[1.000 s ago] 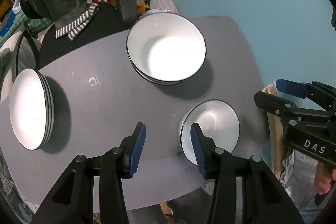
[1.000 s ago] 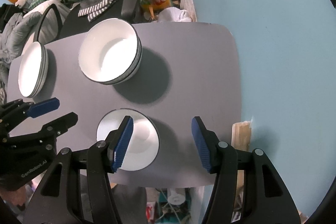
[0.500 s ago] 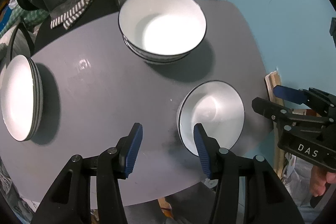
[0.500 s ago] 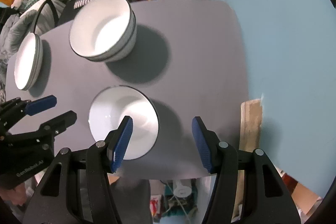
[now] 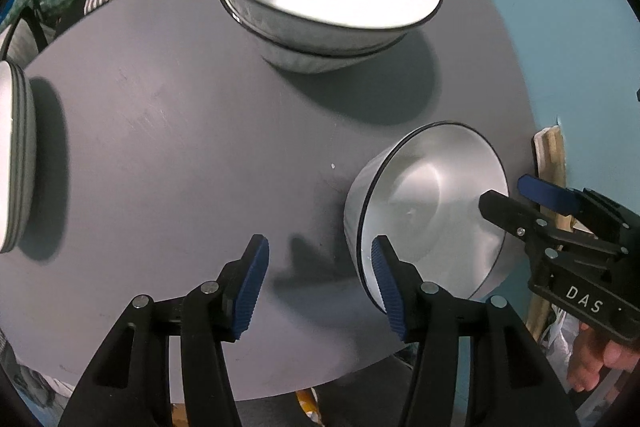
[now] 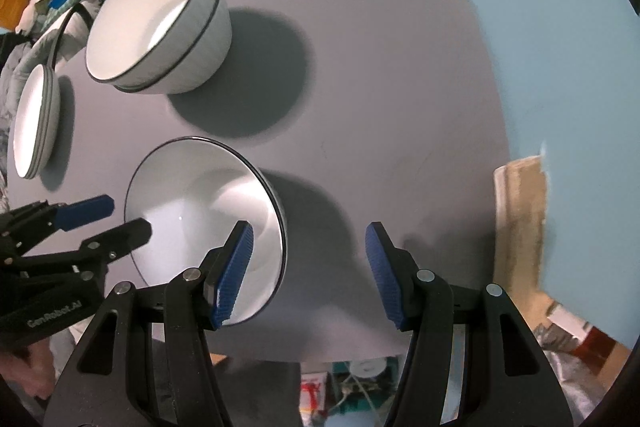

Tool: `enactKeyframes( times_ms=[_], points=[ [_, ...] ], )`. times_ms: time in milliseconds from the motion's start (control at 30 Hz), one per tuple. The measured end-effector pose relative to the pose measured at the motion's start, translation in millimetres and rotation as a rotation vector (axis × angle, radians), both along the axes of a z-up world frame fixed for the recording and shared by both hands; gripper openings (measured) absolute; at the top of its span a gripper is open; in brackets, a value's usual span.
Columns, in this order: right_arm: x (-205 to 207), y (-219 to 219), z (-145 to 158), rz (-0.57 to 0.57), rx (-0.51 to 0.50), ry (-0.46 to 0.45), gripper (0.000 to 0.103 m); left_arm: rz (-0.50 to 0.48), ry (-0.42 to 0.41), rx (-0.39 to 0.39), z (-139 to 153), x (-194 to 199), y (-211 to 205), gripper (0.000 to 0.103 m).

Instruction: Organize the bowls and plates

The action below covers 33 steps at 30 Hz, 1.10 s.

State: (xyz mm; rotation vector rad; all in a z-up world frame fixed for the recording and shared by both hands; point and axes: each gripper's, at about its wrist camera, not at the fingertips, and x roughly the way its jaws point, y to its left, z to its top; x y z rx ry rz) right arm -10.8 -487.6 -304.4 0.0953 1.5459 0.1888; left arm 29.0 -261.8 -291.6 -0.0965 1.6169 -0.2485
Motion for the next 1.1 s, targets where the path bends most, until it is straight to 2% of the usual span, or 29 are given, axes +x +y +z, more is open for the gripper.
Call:
enactKeyframes(
  times_ms=[267,567,667,733,933,1100],
  points=[
    [-7,1,-21,-0.016,-0.003,0.024,0.057,0.024,0.022,0.001,-15,-2,0,0.054],
    [-7,0,-25,-0.039,0.022,0.038,0.055,0.03,0.018,-0.003,-23,-2,2,0.054],
    [-7,3,-25,-0.033,0.028,0.043,0.046,0.025,0.015,-0.006,-22,-4,0,0.045],
    [-6,8,-23,-0.031,0.028,0.05,0.036,0.016,0.019,-0.008,-24,-4,-2,0.033],
    [-5,13,-22,-0.03,0.027,0.052,0.018,0.019,0.018,-0.013,-26,3,-1,0.026],
    [-6,17,-20,-0.016,0.032,0.047,0.009,-0.001,0.01,-0.011,-26,7,-3,0.017]
  ],
)
